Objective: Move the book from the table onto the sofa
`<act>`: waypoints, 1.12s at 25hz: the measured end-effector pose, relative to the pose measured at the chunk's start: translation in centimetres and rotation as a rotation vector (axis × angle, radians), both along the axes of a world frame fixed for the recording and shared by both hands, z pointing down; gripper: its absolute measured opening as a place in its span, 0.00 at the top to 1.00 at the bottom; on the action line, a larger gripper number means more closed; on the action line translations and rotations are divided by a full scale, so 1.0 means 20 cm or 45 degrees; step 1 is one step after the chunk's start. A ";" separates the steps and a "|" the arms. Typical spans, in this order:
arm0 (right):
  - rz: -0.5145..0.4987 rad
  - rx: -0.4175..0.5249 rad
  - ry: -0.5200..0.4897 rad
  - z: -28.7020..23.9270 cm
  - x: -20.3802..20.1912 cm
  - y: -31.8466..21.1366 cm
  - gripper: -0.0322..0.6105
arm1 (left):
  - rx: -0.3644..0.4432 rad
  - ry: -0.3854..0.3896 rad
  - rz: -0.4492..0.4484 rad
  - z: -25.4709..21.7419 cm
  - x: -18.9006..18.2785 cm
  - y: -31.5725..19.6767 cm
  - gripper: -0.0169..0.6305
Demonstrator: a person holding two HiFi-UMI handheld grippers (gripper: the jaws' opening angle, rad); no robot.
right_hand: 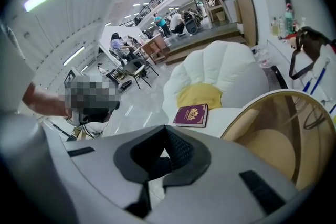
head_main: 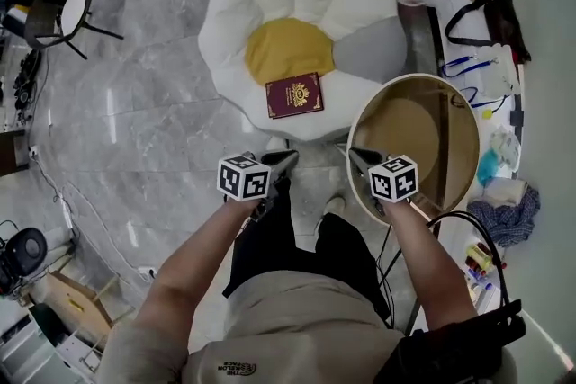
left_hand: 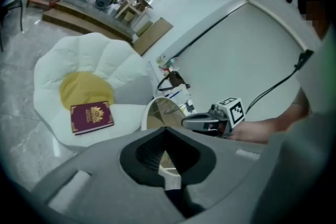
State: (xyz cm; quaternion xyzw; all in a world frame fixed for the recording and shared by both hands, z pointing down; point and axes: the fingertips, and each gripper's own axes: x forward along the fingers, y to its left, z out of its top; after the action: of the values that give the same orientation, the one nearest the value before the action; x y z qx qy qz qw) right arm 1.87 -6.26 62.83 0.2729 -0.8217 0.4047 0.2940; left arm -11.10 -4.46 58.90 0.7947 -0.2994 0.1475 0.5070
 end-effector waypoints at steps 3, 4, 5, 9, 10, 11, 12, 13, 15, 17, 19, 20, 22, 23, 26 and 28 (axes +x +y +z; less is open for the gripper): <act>-0.057 0.074 -0.039 -0.28 0.07 0.12 0.93 | 0.102 0.058 0.071 -0.31 0.16 0.11 0.96; -0.072 0.097 -0.048 -0.38 0.11 0.16 0.93 | 0.120 0.031 0.097 -0.39 0.21 0.16 0.96; -0.084 0.121 -0.053 -0.47 0.14 0.21 0.93 | 0.137 -0.003 0.124 -0.46 0.26 0.21 0.96; -0.105 0.234 -0.073 -0.81 0.23 0.34 0.93 | 0.236 -0.050 0.201 -0.75 0.39 0.37 0.96; -0.108 0.262 -0.077 -0.88 0.25 0.38 0.93 | 0.262 -0.040 0.216 -0.83 0.43 0.40 0.96; -0.114 0.289 -0.079 -0.95 0.28 0.41 0.93 | 0.288 -0.031 0.233 -0.90 0.47 0.44 0.96; -0.123 0.314 -0.078 -1.01 0.31 0.45 0.93 | 0.315 -0.028 0.252 -0.97 0.51 0.47 0.96; -0.134 0.334 -0.074 -1.07 0.33 0.49 0.93 | 0.344 -0.034 0.275 -1.03 0.55 0.51 0.96; -0.149 0.368 -0.065 -1.16 0.38 0.57 0.93 | 0.417 -0.073 0.329 -1.15 0.60 0.58 0.96; -0.156 0.404 -0.064 -1.25 0.41 0.63 0.93 | 0.506 -0.127 0.383 -1.25 0.64 0.63 0.96; -0.158 0.439 -0.071 -1.33 0.42 0.68 0.93 | 0.568 -0.155 0.419 -1.34 0.67 0.69 0.96; -0.155 0.457 -0.075 -1.37 0.42 0.71 0.93 | 0.586 -0.155 0.431 -1.38 0.68 0.71 0.96; -0.147 0.492 -0.091 -1.47 0.42 0.74 0.93 | 0.612 -0.149 0.446 -1.46 0.69 0.73 0.96; -0.142 0.507 -0.101 -1.51 0.42 0.74 0.93 | 0.621 -0.148 0.450 -1.49 0.70 0.74 0.96; -0.128 0.536 -0.127 -1.57 0.44 0.75 0.93 | 0.632 -0.144 0.450 -1.51 0.72 0.72 0.96; -0.132 0.555 -0.127 -1.58 0.46 0.75 0.93 | 0.644 -0.135 0.444 -1.51 0.75 0.71 0.96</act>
State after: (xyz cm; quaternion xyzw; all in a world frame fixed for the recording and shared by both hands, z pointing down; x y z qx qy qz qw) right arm 11.06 8.64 31.15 0.2672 -0.9162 0.2148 0.2076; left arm 3.86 9.68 28.73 0.9263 -0.2119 0.1942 0.2438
